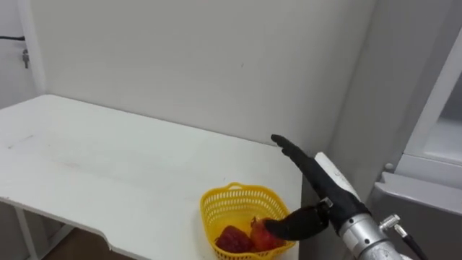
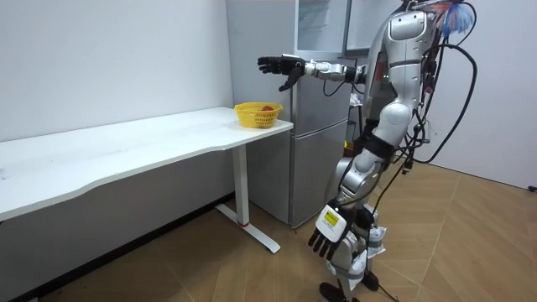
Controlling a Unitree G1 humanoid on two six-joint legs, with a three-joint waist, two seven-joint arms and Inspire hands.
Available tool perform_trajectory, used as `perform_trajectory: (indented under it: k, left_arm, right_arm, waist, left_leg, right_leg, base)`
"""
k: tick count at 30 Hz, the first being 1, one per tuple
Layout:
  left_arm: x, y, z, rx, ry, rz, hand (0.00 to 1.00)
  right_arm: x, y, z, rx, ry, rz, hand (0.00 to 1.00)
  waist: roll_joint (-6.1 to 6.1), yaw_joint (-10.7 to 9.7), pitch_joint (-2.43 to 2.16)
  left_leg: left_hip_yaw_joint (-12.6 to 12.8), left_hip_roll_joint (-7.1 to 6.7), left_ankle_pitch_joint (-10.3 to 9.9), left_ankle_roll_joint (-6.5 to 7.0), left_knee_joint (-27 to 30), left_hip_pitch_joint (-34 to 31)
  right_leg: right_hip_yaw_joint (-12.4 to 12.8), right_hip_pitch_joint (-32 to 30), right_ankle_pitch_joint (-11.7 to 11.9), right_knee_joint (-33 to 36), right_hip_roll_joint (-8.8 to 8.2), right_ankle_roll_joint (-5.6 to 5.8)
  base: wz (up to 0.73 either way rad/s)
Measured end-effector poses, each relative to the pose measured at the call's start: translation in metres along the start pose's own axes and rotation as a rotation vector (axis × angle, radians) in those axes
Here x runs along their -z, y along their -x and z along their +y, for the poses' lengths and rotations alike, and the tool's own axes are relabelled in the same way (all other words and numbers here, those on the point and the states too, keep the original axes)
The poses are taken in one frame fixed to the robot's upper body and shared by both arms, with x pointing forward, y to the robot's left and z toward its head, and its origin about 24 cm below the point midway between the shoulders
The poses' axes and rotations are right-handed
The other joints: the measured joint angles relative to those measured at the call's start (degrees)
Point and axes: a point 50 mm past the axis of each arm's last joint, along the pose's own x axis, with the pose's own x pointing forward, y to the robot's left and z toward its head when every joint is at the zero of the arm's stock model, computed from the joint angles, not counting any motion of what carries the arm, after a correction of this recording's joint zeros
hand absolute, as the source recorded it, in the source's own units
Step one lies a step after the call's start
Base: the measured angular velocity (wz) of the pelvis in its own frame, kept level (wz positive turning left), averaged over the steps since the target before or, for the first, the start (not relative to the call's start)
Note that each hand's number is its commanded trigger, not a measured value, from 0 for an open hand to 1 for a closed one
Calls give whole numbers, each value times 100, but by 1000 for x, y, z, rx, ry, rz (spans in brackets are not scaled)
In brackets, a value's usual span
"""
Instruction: Retrieve from the upper fridge
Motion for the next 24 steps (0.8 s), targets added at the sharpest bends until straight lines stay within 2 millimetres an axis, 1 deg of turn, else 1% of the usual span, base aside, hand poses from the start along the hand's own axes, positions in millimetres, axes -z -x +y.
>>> perform_trajectory:
  k: [3, 5, 7, 8, 9, 10, 12, 13, 14, 15, 17, 19, 21, 23, 24]
  left_arm:
    - [0, 0, -3, -11, -7, -3, 0]
    - [3, -1, -5, -18, -3, 11, 0]
    - [3, -1, -8, -12, 1, 13, 0]
    - [3, -1, -10, -5, 3, 13, 0]
    - [3, -1, -12, -2, 4, 13, 0]
    - [2, -1, -13, 2, 5, 12, 0]
    - [2, -1, -16, 7, 7, 13, 0]
    - [2, -1, -16, 6, 6, 14, 0]
    - [2, -1, -16, 1, 3, 14, 0]
    - [2, -2, -16, -3, 1, 17, 0]
    - [4, -2, -16, -12, 1, 32, 0]
    - [4, -2, -15, -26, 1, 29, 0]
    - [4, -2, -17, -20, 5, 25, 0]
    - [4, -2, -20, -12, 14, 21, 0]
    - [3, -3, -22, -4, 23, 26, 0]
  right_arm:
    - [-16, -1, -3, 26, -20, -74, 0]
    - [-27, 0, -6, 53, -47, -132, 0]
    - [-33, 3, -11, 87, -71, -161, 0]
    - [-35, 5, -14, 108, -79, -173, 0]
    - [-35, 6, -15, 117, -83, -176, 0]
    - [-36, 8, -16, 132, -91, -180, 0]
    - [-38, 10, -15, 144, -103, -190, 0]
    - [-42, 13, -14, 152, -115, -203, 0]
    - [-45, 16, -14, 154, -119, -221, 0]
    - [-47, 17, -14, 156, -120, -228, 0]
    - [-52, 20, -14, 173, -132, -252, 0]
    - [-52, 28, -13, 188, -145, -258, 0]
    - [-50, 35, -11, 205, -165, -256, 0]
    - [-51, 41, -8, 219, -192, -255, 0]
    - [-51, 47, -7, 226, -214, -250, 0]
  waist:
    - [-2, -38, -2]
    - [5, -103, -7]
    - [33, -113, -10]
    - [61, -119, 1]
    - [73, -125, 1]
    - [88, -131, -9]
    - [126, -143, -15]
    - [154, -172, -30]
    - [180, -232, -29]
    - [199, -240, -34]
    - [252, -288, -48]
    - [258, -329, -50]
    - [287, -359, -61]
    - [334, -420, -73]
    - [377, -466, -85]
  left_leg:
    - [4, 0, -2, 3, 10, 38]
    - [10, 3, -3, 5, 16, 46]
    - [17, 6, -6, 8, 10, 42]
    - [20, 8, -11, 13, -5, 42]
    - [25, 10, -18, 15, -11, 45]
    - [37, 13, -19, 15, -25, 54]
    - [106, 31, -21, 13, -44, 90]
    - [121, 35, -23, 11, -44, 83]
    - [139, 38, -23, 12, -48, 81]
    - [165, 43, -23, 12, -52, 81]
    - [275, 69, -24, 13, -73, 86]
    - [352, 85, -23, 12, -97, 105]
    - [436, 98, -24, 13, -140, 133]
    - [535, 116, -25, 16, -162, 122]
    - [575, 126, -39, 23, -162, 117]
  right_leg:
    - [11, 3, 1, -2, -1, 2]
    - [11, 9, 2, 2, -1, 3]
    - [14, 12, 5, 9, -1, 5]
    - [14, 28, 5, 14, -1, 6]
    - [23, 30, 5, 17, 0, 6]
    - [40, 28, 5, 21, 1, 6]
    - [114, 25, 8, 28, 14, 2]
    - [145, 6, 9, 40, 19, 1]
    - [164, -12, 8, 61, 18, 1]
    - [187, -27, 8, 74, 18, 1]
    - [328, -87, 12, 99, 39, -6]
    - [378, -104, 14, 104, 45, -9]
    - [493, -136, 14, 112, 60, -10]
    - [601, -208, 24, 142, 73, -9]
    - [633, -227, 39, 144, 81, -8]
  base:
    - [-1]
    - [0]
    - [0]
    - [0]
    - [0]
    - [-9]
    - [-15]
    - [-11]
    - [-9]
    - [-20]
    - [-25]
    - [-19]
    - [-26]
    - [-27]
    - [-17]
